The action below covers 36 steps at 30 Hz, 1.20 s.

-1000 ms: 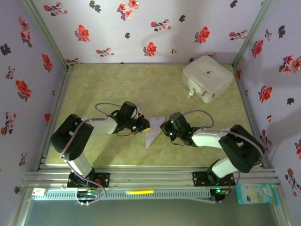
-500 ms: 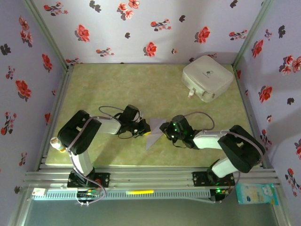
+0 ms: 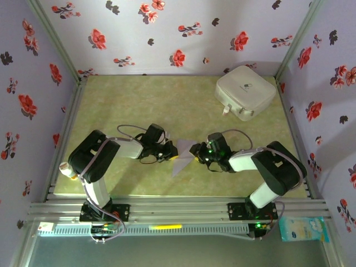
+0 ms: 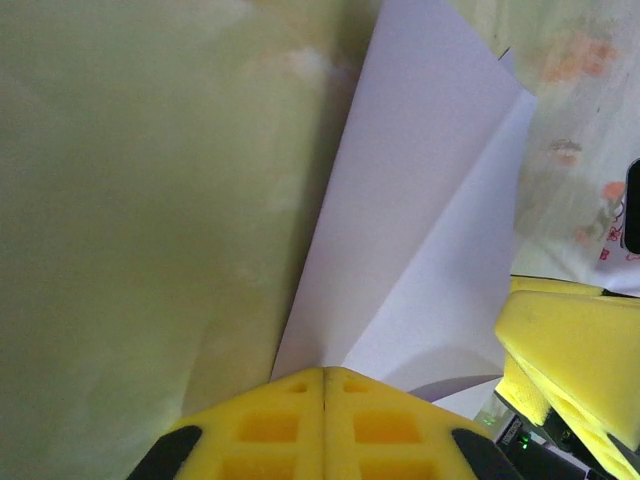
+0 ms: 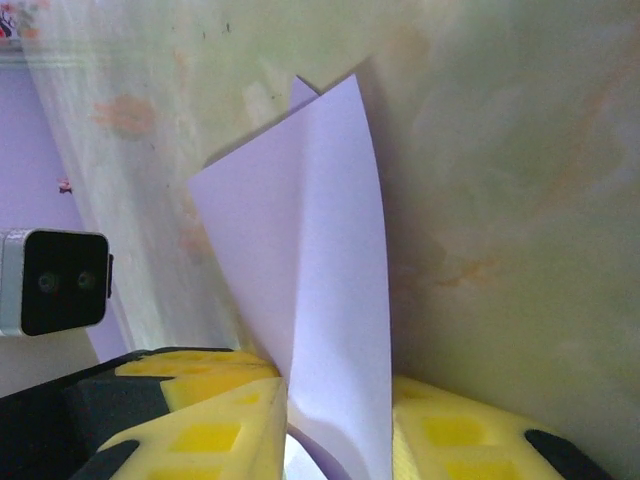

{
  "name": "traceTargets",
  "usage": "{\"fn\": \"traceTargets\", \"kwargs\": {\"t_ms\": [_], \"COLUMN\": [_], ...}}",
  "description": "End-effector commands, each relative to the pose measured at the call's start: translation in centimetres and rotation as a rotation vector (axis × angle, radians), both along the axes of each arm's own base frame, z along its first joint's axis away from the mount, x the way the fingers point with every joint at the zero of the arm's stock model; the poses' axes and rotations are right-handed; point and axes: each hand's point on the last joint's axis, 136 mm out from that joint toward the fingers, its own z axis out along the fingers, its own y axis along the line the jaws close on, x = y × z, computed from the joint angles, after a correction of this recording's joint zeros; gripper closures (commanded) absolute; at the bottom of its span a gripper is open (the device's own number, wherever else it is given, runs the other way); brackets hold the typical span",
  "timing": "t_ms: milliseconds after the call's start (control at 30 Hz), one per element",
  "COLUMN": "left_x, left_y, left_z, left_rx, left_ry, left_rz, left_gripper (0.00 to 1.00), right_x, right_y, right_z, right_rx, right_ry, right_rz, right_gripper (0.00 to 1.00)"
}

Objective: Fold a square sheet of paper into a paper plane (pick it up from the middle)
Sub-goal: Fold the wing for the fifth time at the center of the table.

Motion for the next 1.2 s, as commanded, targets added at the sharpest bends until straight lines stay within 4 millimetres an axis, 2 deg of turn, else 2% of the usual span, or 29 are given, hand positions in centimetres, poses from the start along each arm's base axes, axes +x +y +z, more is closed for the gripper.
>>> {"fn": "traceTargets", "kwargs": {"t_ms": [0, 233, 333, 433, 567, 700, 900, 1167], "left_x": [-0.8, -0.4, 0.3, 1.2, 1.1, -0.5, -3.3, -4.5], "left_y": [0.9, 0.1, 0.3, 1.3, 2.4, 2.6, 2.1, 0.7], "left_z": [-1.3, 0.4, 2.6, 5.9, 7.8, 7.5, 6.3, 5.2], "left_rx": [0.065, 0.032, 0.017, 0.03, 0.087, 0.173, 0.347, 0.505], "left_ry": [0.013, -0.032, -0.101, -0.235, -0.346, -0.425, -0.561, -0.686], "left_rz": [-0.02, -0.051, -0.028, -0.003, -0.048, -0.139, -0.3, -0.451], "left_gripper": [0.94, 0.92, 0.87, 0.72, 0.66, 0.66, 0.64, 0.58], "right_x": [0.5, 0.7, 0.9, 1.3, 2.0, 2.7, 2.6, 2.4], "right_y": [0.5, 0.9, 0.8, 0.7, -0.2, -0.2, 0.7, 1.2], "right_z": [0.5, 0.4, 0.6, 1.2, 1.5, 2.5, 3.3, 3.3], "right_rx": [0.009, 0.0, -0.007, 0.003, 0.007, 0.02, -0.022, -0.016], "right_ry": [-0.035, -0.037, -0.039, -0.038, -0.005, -0.009, 0.001, 0.01], "right_rz": [0.049, 0.106, 0.099, 0.065, -0.062, -0.158, -0.18, -0.18], "right_gripper": [0.76, 0.87, 0.94, 0.97, 1.0, 1.0, 1.0, 1.0]}}
